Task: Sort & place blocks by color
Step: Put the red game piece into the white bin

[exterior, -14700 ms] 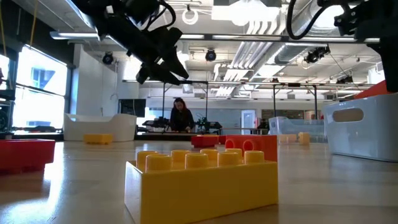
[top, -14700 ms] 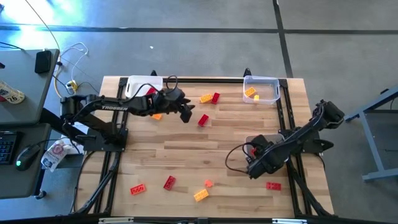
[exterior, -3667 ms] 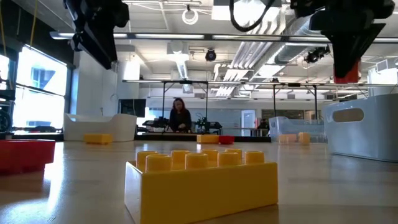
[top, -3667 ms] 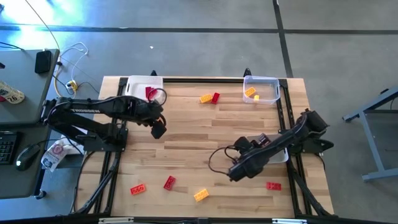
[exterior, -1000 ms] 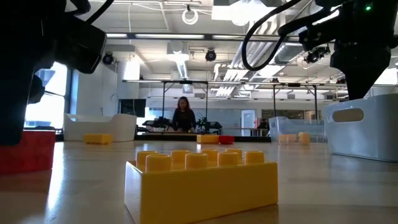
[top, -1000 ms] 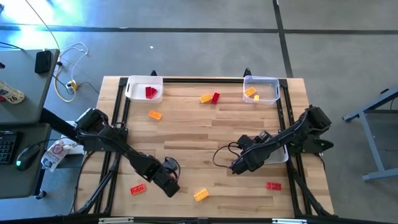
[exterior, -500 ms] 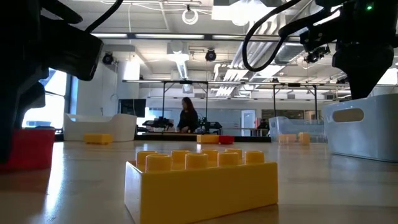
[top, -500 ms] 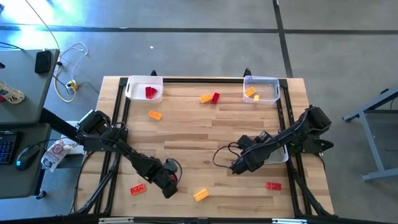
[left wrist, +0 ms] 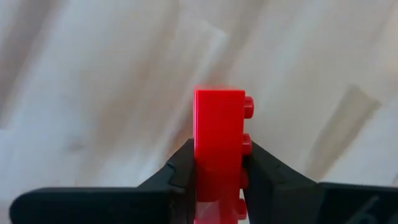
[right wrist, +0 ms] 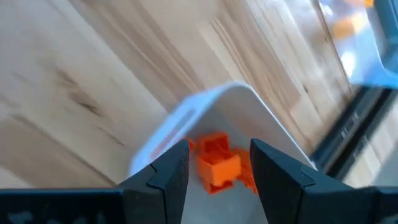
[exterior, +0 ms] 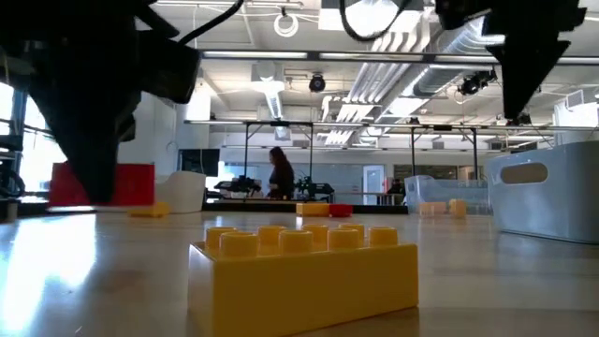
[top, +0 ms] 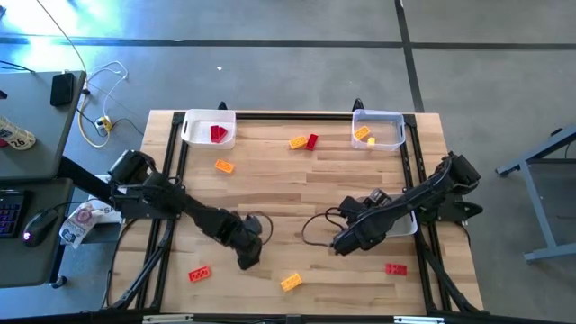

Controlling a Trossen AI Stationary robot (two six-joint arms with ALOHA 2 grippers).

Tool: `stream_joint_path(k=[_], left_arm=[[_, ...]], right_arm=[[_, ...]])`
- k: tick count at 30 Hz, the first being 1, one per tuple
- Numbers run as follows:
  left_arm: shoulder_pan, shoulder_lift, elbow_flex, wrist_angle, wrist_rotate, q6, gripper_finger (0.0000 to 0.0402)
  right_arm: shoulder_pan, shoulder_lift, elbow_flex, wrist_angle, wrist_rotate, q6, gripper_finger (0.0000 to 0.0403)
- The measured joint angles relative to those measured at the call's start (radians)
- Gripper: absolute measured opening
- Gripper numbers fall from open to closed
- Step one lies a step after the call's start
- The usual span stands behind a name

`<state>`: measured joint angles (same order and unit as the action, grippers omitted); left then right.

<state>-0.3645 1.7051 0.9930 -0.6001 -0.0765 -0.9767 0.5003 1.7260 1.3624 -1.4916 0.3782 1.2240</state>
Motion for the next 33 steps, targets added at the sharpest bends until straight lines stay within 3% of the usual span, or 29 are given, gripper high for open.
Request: stream_joint_path(k=[7, 17, 24, 33], left_arm=[[0.087, -0.119, 0.001, -0.121, -0.079, 0.104, 0.007], [0.267, -0.327, 0.002, -0.308, -0.249, 0.233, 0.0072], [0.457, -0.432, 0.002, -0.43, -0.351, 0.311, 0.0072], [0.759, -0.448, 0.002, -0.449, -0.355, 0.449, 0.0072]], right_arm=[[-0.008, 0.0, 0.043, 0.147, 0.018, -0.19, 0.0155], [-0.016, 0.0, 0.043, 0.44, -0.058, -0.481, 0.0155], [-0.023, 0.001, 0.043, 0.571, -0.074, -0.603, 0.0155], [-0.043, 0.001, 0.043, 0.615, -0.047, -0.661, 0.0155]])
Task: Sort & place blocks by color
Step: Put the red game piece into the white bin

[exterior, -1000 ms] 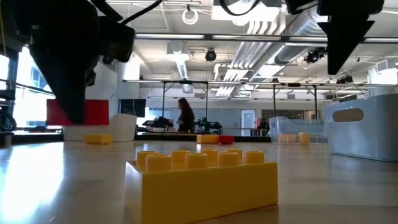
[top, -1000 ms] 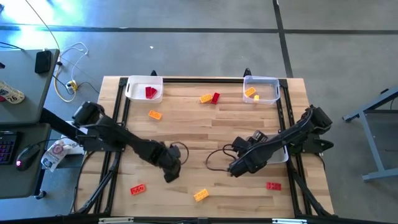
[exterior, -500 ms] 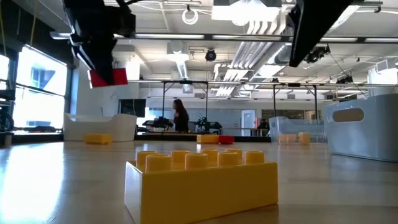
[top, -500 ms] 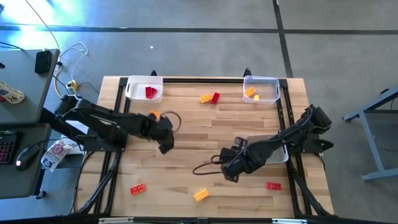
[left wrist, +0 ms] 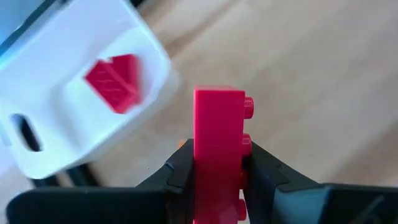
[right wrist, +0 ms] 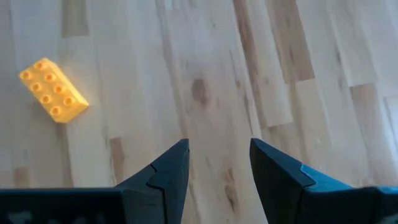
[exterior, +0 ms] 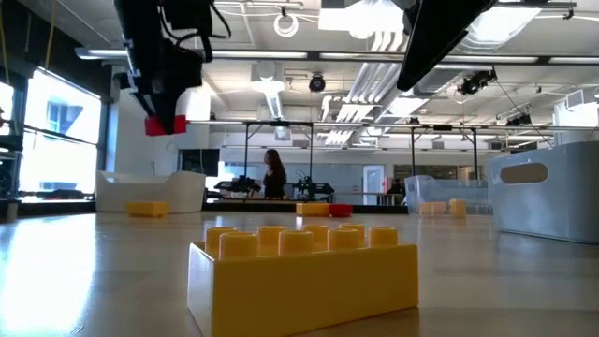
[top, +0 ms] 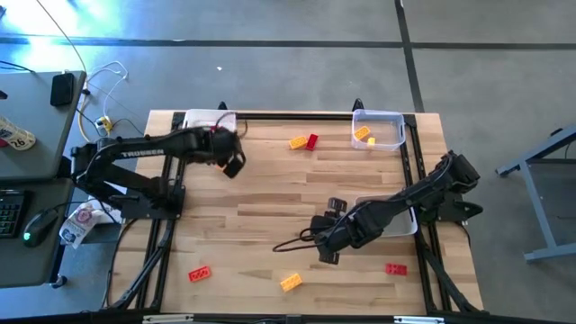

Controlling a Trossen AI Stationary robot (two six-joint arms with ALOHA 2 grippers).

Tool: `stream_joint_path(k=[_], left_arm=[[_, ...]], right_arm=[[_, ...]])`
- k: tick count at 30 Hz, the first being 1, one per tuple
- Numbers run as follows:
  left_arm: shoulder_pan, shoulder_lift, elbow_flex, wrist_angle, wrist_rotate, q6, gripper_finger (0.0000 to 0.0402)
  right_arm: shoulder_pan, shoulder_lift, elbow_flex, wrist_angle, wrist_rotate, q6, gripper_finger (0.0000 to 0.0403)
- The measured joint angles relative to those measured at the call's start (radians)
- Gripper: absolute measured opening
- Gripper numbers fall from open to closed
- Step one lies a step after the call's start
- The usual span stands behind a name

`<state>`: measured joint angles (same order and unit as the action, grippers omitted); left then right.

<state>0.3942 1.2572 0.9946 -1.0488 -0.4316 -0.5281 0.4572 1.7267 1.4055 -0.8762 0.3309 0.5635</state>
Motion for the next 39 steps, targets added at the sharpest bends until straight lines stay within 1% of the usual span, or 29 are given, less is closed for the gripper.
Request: stream_joint_path(k=[5, 10, 14, 17, 22, 27, 30, 33, 36, 39], left_arm=[[0.162, 0.014, -0.001, 0.001, 0.001, 0.087, 0.0072], [0.319, 0.014, -0.001, 0.005, 0.016, 0.142, 0.0072], [0.429, 0.014, -0.001, 0.019, 0.06, 0.188, 0.0072], [0.494, 0.018, -0.001, 0.055, 0.116, 0.223, 0.0072], [0.563, 0.069, -0.001, 0.145, 0.214, 0.269, 0.0072], [0.6, 0.157, -0.001, 0.217, 0.242, 0.32, 0.0072], [0.617, 0.196, -0.001, 0.257, 0.25, 0.347, 0.0074], [0.638, 0.223, -0.001, 0.282, 0.285, 0.35, 0.0085], [0.656, 0.237, -0.001, 0.296, 0.32, 0.375, 0.01], [0.667, 0.24, -0.001, 0.297, 0.324, 0.396, 0.0113]], right_arm=[[-0.028, 0.0, 0.0, 0.006, 0.016, -0.023, 0.0155], [-0.074, 0.0, 0.0, 0.006, 0.044, -0.071, 0.0155], [-0.125, 0.0, 0.0, 0.014, 0.054, -0.138, 0.0155], [-0.169, 0.0, 0.0, 0.028, 0.081, -0.195, 0.0155], [-0.257, 0.0, 0.0, 0.056, 0.087, -0.297, 0.0155], [-0.357, 0.0, 0.0, 0.12, 0.078, -0.459, 0.0155], [-0.417, 0.0, 0.0, 0.17, 0.025, -0.549, 0.0155], [-0.478, 0.0, 0.0, 0.227, -0.04, -0.63, 0.0155], [-0.536, 0.0, 0.0, 0.279, -0.074, -0.7, 0.0155], [-0.593, 0.0, 0.0, 0.32, -0.099, -0.768, 0.0155]])
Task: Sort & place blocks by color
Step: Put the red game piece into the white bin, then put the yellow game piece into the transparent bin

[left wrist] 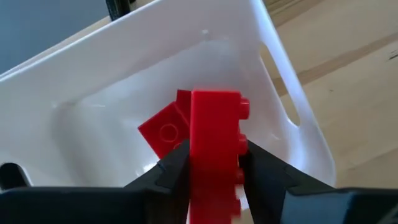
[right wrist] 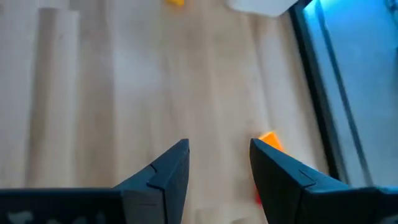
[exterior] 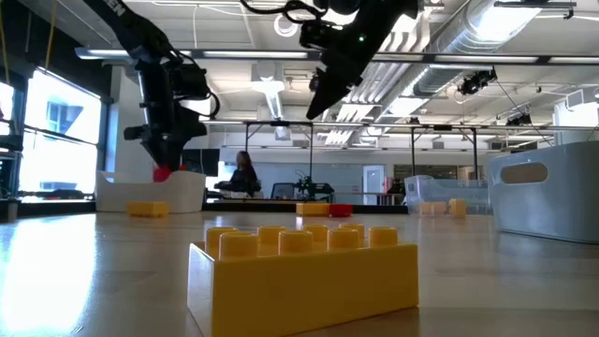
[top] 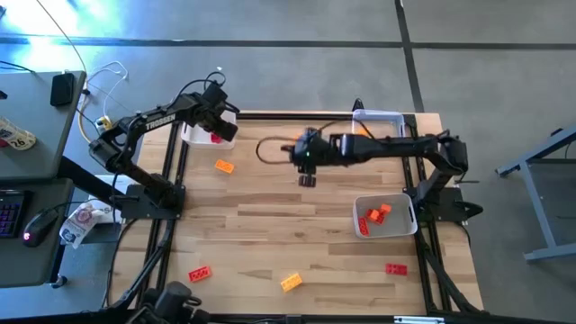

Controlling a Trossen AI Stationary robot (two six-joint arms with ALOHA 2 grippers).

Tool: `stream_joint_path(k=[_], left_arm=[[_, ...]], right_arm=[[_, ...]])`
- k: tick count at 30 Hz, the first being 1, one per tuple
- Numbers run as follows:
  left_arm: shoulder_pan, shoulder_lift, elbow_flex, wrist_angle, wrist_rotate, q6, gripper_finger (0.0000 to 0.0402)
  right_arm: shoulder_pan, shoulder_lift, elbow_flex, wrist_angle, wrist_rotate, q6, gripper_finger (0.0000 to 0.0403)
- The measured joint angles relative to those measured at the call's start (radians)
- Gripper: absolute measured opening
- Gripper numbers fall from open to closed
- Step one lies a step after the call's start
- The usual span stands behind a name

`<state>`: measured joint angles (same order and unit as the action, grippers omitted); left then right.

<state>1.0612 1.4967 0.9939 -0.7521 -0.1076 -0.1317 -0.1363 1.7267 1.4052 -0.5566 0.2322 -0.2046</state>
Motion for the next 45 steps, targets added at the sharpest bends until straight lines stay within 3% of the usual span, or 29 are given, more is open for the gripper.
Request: stream_joint_path(k=[10, 19, 31, 38, 45], left_arm=[[0.02, 0.0, 0.006, 0.011, -0.008, 0.043, 0.0158], [0.006, 0.0, 0.121, -0.054, 0.025, 0.031, 0.0168], [-0.097, -0.001, 0.225, -0.013, 0.026, 0.05, 0.0168], [-0.153, -0.001, 0.225, 0.061, 0.026, 0.094, 0.0168], [-0.178, -0.001, 0.225, 0.127, 0.021, 0.136, 0.0168]], right_arm=[[-0.212, 0.0, 0.0, 0.205, -0.172, -0.138, 0.0156], [-0.353, 0.004, 0.0, 0.342, -0.34, -0.203, 0.0156], [-0.464, 0.058, 0.0, 0.462, -0.409, -0.249, 0.0156], [-0.499, 0.103, 0.0, 0.461, -0.502, -0.25, 0.0156], [-0.496, 0.144, 0.016, 0.412, -0.523, -0.249, 0.0156]])
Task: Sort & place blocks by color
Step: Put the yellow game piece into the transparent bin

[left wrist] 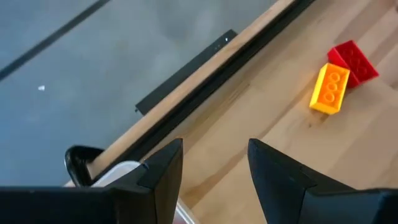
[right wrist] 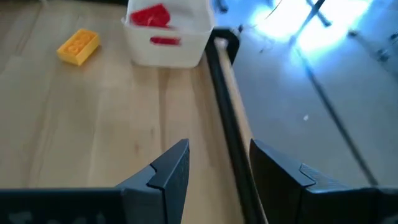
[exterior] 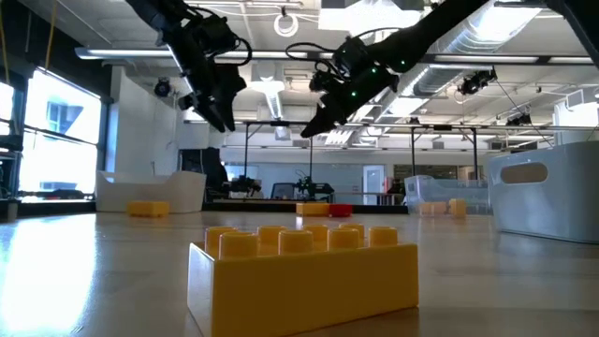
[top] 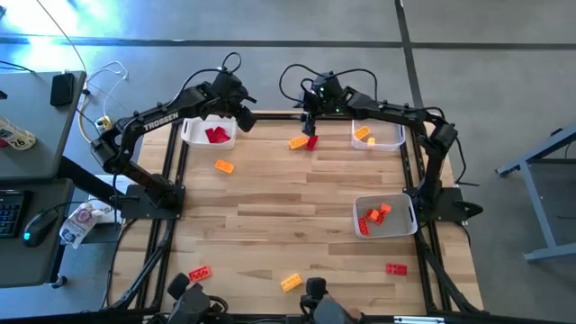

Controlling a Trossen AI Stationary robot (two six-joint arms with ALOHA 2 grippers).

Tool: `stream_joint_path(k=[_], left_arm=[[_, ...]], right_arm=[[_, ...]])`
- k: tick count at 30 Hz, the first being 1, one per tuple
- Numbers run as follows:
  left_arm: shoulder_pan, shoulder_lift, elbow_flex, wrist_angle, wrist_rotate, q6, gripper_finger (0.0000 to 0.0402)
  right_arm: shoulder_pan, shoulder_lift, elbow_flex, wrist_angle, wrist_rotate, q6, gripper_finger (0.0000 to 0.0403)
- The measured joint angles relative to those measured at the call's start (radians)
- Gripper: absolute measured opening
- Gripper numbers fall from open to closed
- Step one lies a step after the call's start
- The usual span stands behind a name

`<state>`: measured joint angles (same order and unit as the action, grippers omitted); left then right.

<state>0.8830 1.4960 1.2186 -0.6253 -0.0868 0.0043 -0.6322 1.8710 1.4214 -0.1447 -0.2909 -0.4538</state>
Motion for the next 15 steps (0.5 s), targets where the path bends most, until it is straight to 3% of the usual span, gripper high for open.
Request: stream_joint_path(k=[9, 15], left_arm=[[-0.001, 0.0, 0.0, 0.109, -0.004, 0.01, 0.0168], [-0.002, 0.0, 0.0, 0.104, -0.003, 0.01, 0.0168]], right_arm=[[0.034, 0.102, 0.199, -0.32, -0.002, -0.002, 0.0156], [0.052, 0.169, 0.246, -0.474, -0.003, -0.098, 0.0156]])
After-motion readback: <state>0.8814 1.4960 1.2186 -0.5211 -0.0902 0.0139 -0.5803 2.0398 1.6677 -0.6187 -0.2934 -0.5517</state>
